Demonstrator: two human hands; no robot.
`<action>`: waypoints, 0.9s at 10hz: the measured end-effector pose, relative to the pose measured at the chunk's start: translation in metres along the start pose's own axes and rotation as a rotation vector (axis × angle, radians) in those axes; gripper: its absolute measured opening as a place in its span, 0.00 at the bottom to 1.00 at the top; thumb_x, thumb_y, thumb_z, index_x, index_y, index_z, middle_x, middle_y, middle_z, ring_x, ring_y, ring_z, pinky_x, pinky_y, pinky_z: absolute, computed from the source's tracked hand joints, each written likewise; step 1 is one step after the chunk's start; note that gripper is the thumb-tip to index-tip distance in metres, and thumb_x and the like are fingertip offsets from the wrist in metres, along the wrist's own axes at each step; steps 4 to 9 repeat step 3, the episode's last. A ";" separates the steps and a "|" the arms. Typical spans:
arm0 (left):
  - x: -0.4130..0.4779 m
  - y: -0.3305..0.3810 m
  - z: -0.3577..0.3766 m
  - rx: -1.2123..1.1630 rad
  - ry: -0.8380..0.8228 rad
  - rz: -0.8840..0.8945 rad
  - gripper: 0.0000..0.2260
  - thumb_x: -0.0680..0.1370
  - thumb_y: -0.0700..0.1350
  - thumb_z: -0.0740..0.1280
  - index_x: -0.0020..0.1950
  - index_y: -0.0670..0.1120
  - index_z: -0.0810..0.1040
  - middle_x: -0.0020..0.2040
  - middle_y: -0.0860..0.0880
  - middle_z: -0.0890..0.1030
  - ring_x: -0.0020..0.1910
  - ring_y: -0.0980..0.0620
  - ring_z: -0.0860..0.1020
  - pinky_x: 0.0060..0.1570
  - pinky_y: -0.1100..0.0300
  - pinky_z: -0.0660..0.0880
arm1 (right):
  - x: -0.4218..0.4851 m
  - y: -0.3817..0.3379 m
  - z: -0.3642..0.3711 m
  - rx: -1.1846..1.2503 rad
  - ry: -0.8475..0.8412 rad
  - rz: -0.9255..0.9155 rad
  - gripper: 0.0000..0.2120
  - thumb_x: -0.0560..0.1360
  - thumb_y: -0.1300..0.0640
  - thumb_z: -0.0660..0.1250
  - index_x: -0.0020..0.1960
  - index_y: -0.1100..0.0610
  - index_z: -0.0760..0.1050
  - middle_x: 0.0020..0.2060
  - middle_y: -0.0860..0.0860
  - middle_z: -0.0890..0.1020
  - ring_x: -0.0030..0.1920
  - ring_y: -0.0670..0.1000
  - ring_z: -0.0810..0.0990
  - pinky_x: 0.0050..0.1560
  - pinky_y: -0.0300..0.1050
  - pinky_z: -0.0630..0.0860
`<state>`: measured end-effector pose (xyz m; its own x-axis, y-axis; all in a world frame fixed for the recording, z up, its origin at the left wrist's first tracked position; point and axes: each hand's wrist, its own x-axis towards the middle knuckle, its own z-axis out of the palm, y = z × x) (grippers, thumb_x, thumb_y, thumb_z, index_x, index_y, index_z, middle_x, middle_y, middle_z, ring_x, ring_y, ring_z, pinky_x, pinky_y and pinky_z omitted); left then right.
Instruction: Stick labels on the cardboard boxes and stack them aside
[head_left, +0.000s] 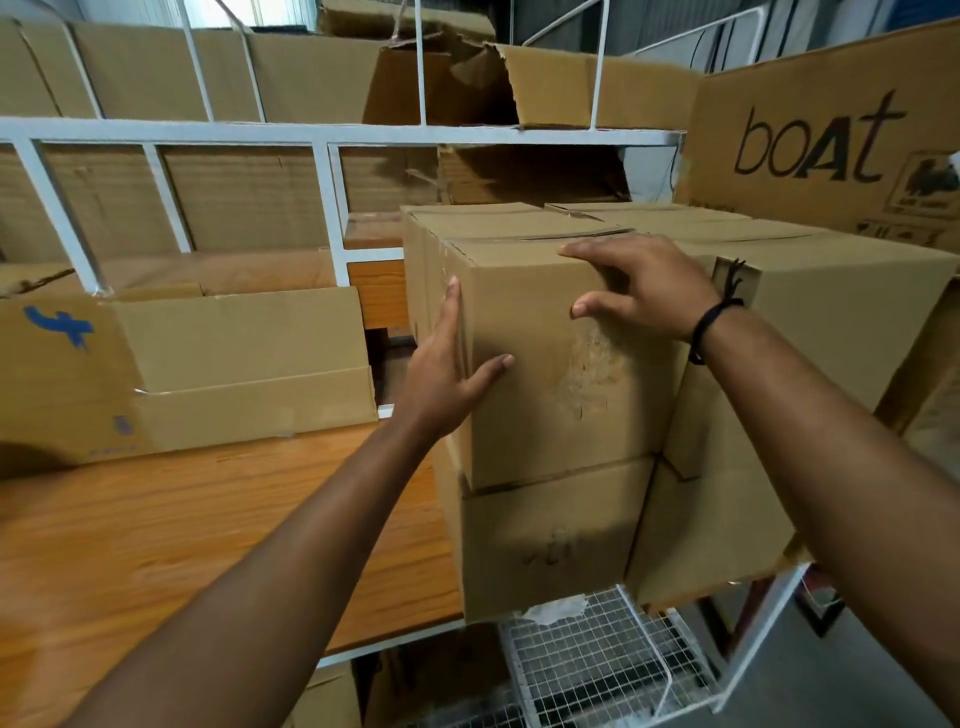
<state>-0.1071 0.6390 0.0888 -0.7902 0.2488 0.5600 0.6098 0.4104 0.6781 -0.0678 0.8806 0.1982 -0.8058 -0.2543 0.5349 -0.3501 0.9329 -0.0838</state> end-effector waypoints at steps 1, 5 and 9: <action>0.000 0.002 -0.003 0.010 -0.012 -0.003 0.49 0.68 0.70 0.66 0.79 0.60 0.39 0.79 0.49 0.59 0.75 0.45 0.64 0.63 0.37 0.73 | -0.001 -0.001 -0.002 -0.008 -0.021 0.022 0.32 0.69 0.39 0.71 0.71 0.43 0.68 0.67 0.47 0.75 0.68 0.53 0.70 0.66 0.59 0.68; -0.008 -0.009 -0.023 0.039 -0.047 0.000 0.44 0.69 0.76 0.61 0.77 0.67 0.40 0.77 0.48 0.64 0.72 0.46 0.68 0.63 0.38 0.74 | -0.006 -0.029 0.005 -0.069 0.122 -0.026 0.34 0.72 0.31 0.57 0.73 0.48 0.66 0.72 0.51 0.69 0.73 0.55 0.63 0.72 0.58 0.54; -0.008 -0.009 -0.023 0.039 -0.047 0.000 0.44 0.69 0.76 0.61 0.77 0.67 0.40 0.77 0.48 0.64 0.72 0.46 0.68 0.63 0.38 0.74 | -0.006 -0.029 0.005 -0.069 0.122 -0.026 0.34 0.72 0.31 0.57 0.73 0.48 0.66 0.72 0.51 0.69 0.73 0.55 0.63 0.72 0.58 0.54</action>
